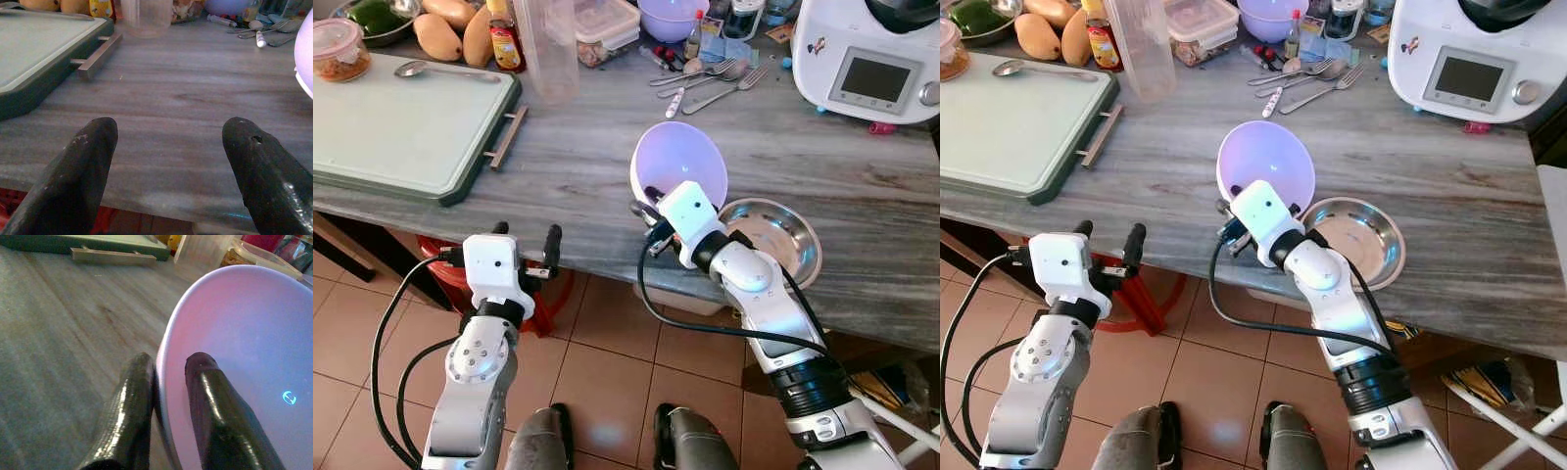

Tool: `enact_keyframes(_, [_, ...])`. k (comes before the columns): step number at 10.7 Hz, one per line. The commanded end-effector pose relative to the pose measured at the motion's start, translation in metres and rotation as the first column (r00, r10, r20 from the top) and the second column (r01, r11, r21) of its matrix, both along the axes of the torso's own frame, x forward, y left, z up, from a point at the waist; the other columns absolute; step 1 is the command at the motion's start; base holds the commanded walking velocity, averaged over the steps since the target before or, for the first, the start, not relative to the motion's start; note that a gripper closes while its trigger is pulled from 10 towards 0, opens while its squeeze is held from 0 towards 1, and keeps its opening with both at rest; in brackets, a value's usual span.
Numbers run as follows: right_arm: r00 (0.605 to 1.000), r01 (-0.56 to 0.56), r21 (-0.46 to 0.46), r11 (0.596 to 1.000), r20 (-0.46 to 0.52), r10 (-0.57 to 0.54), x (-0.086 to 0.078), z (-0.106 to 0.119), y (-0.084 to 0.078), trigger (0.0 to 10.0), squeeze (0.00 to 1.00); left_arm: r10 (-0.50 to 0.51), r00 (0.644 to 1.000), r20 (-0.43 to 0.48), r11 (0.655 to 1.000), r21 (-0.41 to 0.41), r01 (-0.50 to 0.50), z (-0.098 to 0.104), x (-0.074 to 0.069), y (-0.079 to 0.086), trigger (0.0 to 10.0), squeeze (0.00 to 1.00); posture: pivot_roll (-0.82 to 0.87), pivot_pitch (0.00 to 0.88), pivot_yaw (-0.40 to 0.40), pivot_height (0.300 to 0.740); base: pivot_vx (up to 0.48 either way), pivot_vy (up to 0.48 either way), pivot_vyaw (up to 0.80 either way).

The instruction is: Setting the table

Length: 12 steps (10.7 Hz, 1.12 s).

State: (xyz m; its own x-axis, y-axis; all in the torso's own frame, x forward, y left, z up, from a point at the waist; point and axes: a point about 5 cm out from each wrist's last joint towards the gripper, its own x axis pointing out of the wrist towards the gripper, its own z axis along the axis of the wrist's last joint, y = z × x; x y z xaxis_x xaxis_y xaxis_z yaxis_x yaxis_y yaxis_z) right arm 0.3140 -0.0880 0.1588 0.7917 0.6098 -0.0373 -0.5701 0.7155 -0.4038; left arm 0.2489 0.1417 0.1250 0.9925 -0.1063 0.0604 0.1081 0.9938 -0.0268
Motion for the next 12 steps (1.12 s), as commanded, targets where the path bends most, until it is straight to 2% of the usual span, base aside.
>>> enact_keyframes(1, [1.000, 0.009, 0.003, 1.000, -0.004, -0.009, 0.002, 0.002, -0.001, 10.0, 1.00, -0.010, 1.000, -0.026, 1.000, 0.009, 0.011, -0.005, -0.001, 0.000, 10.0, 0.00, 0.00, 0.206, 0.007, 0.740, 0.000, 0.000, 0.00])
enact_keyframes(4, [1.000, 0.011, -0.028, 1.000, -0.023, -0.011, 0.007, 0.008, -0.004, 10.0, 1.00, -0.019, 0.999, -0.042, 1.000, 0.009, 0.020, -0.008, -0.002, -0.001, 10.0, 0.00, 0.00, 0.189, 0.008, 0.740, 0.000, 0.000, 0.00])
enact_keyframes(6, [0.999, 0.002, -0.079, 0.997, -0.039, -0.005, 0.010, 0.010, -0.009, 10.0, 1.00, -0.029, 0.999, -0.045, 1.000, 0.006, 0.030, -0.009, -0.001, -0.003, 10.0, 0.00, -0.01, 0.177, 0.007, 0.740, 0.000, 0.000, 0.00])
enact_keyframes(10, [0.999, -0.021, -0.102, 0.995, -0.052, 0.016, 0.011, 0.015, -0.011, 10.0, 1.00, -0.043, 0.998, -0.048, 0.999, 0.005, 0.043, -0.010, 0.005, -0.005, 10.0, 0.00, -0.01, 0.159, 0.009, 0.740, 0.000, 0.000, 0.00])
enact_keyframes(12, [0.999, -0.044, -0.089, 0.995, -0.002, 0.044, 0.006, 0.022, -0.009, 10.0, 1.00, -0.045, 0.998, -0.048, 0.999, 0.008, 0.046, -0.011, 0.006, -0.004, 10.0, 0.00, -0.01, 0.158, 0.012, 0.740, 0.000, 0.000, 0.00])
